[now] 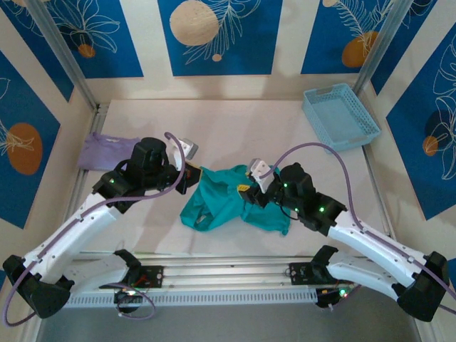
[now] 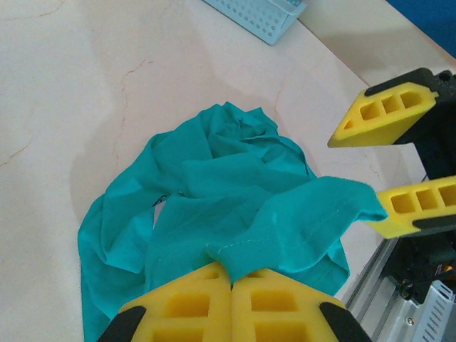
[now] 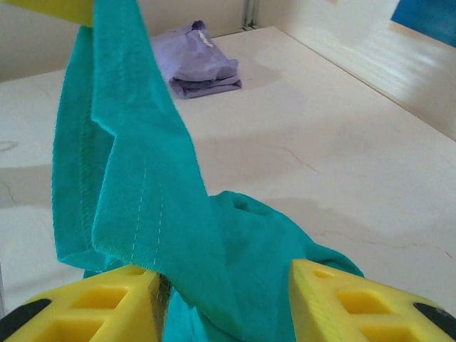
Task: Fold the inside-out t-shirt
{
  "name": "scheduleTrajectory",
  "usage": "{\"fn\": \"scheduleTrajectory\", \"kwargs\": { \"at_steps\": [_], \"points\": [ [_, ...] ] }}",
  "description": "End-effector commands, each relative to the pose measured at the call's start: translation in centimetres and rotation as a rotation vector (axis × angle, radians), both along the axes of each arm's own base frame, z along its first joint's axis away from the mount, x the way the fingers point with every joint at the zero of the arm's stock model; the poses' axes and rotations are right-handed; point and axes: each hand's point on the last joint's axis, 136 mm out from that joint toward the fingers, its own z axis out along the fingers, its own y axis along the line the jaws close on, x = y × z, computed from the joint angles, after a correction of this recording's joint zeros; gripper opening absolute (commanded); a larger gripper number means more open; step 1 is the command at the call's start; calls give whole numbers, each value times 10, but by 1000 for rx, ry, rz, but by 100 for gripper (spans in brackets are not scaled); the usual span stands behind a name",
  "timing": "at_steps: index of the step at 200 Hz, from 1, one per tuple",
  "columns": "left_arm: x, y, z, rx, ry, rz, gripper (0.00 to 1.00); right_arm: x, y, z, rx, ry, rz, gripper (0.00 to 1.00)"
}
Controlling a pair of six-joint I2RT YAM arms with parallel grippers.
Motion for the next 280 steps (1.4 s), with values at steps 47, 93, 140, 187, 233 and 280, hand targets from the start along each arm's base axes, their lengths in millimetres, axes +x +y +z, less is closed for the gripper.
{"fn": "scheduleTrajectory", "kwargs": {
  "at_steps": [47, 93, 140, 187, 233, 280],
  "points": [
    [4, 4, 6, 10, 9, 30, 0, -12, 28, 19, -14, -144, 148, 47],
    [14, 19, -3, 81, 18, 124, 0, -7, 27, 38, 78, -147, 117, 3],
    [27, 42, -30, 185, 11, 240, 0, -6, 3, 35, 283, 71, 105, 0],
    [19, 23, -71, 121, 98, 171, 0, -6, 1, 6, 290, 201, 85, 0],
    [-45, -5, -150, -36, 442, 71, 0, -49, -13, -60, 210, 529, 6, 5],
    [-44, -6, -166, -29, 422, 79, 48, -50, -33, -90, 146, 621, -144, 36]
  ]
}}
